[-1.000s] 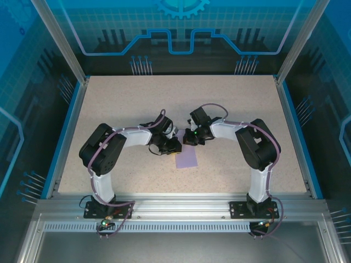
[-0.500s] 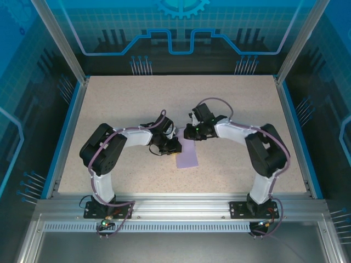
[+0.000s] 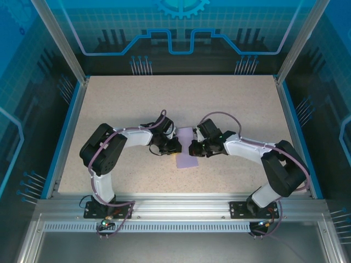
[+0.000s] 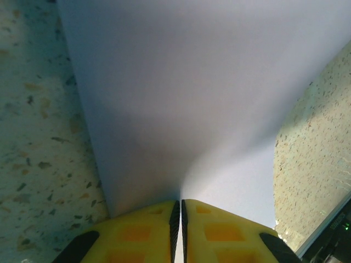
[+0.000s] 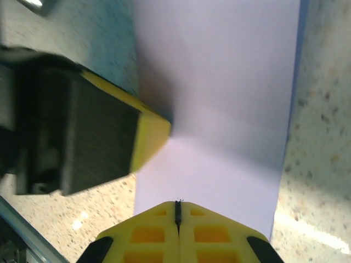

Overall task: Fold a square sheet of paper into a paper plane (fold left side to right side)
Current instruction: Hold the square sheet of paper at the center of the table, then first fold the square sheet of paper in half at the center of the table.

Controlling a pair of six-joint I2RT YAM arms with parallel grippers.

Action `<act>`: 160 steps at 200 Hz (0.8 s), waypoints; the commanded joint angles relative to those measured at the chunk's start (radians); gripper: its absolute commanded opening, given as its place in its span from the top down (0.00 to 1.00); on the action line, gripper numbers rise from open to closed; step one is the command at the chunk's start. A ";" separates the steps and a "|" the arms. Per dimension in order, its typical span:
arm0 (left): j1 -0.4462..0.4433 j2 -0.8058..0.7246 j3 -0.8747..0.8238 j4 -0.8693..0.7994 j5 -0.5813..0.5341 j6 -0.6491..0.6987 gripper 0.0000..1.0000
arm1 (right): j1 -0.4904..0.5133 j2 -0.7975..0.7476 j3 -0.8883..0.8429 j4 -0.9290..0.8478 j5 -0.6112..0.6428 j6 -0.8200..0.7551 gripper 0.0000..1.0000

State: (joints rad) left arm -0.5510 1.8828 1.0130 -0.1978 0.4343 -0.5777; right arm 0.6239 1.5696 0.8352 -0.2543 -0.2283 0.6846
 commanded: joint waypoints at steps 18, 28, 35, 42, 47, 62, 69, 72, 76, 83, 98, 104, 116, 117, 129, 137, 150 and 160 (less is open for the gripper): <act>-0.019 0.029 -0.010 -0.084 -0.063 -0.011 0.85 | 0.014 0.087 0.005 -0.042 -0.034 0.021 0.96; -0.019 0.025 -0.009 -0.084 -0.062 -0.011 0.85 | 0.014 0.103 0.004 -0.047 -0.028 0.022 0.96; -0.020 0.022 -0.007 -0.084 -0.061 -0.013 0.85 | 0.015 0.111 0.002 -0.053 -0.022 0.024 0.97; -0.021 0.017 -0.005 -0.086 -0.059 -0.013 0.85 | 0.016 0.118 0.001 -0.058 -0.019 0.026 0.97; -0.020 0.014 -0.004 -0.086 -0.056 -0.013 0.85 | 0.016 0.121 0.002 -0.063 -0.015 0.025 0.97; -0.020 0.000 0.005 -0.090 -0.049 -0.012 0.85 | 0.017 0.132 0.001 -0.087 0.001 0.019 0.97; -0.020 -0.008 0.011 -0.093 -0.046 -0.011 0.85 | 0.018 0.136 0.001 -0.098 0.009 0.015 0.98; -0.020 -0.012 0.014 -0.094 -0.043 -0.009 0.85 | 0.018 0.137 0.001 -0.103 0.011 0.014 0.98; -0.020 -0.017 0.019 -0.095 -0.042 -0.008 0.85 | 0.019 0.140 -0.001 -0.109 0.016 0.012 0.98; -0.019 -0.024 0.029 -0.103 -0.042 -0.002 0.84 | 0.019 0.141 -0.006 -0.117 0.026 0.012 0.98; -0.016 -0.036 0.058 -0.121 -0.045 0.013 0.84 | 0.019 0.145 -0.019 -0.123 0.041 0.014 0.99; -0.013 -0.037 0.067 -0.123 -0.046 0.017 0.84 | 0.018 0.146 -0.023 -0.122 0.044 0.016 0.99; -0.006 -0.032 0.087 -0.124 -0.043 0.021 0.84 | 0.019 0.148 -0.029 -0.116 0.046 0.019 0.99; -0.005 -0.031 0.088 -0.124 -0.042 0.021 0.84 | 0.019 0.148 -0.029 -0.116 0.046 0.019 0.99; 0.000 -0.019 0.102 -0.124 -0.044 0.025 0.84 | 0.019 0.151 -0.030 -0.112 0.045 0.021 0.99; 0.003 -0.007 0.110 -0.123 -0.043 0.028 0.84 | 0.019 0.154 -0.030 -0.112 0.046 0.022 0.99; 0.005 0.008 0.116 -0.112 -0.044 0.028 0.85 | 0.018 0.156 -0.030 -0.111 0.046 0.022 0.99; 0.005 0.018 0.116 -0.100 -0.044 0.029 0.86 | 0.019 0.156 -0.030 -0.111 0.046 0.022 0.99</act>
State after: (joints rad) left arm -0.5533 1.8778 1.1023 -0.2836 0.4038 -0.5728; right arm 0.6285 1.6817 0.8375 -0.2840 -0.2279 0.6994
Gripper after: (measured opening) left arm 0.149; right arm 0.044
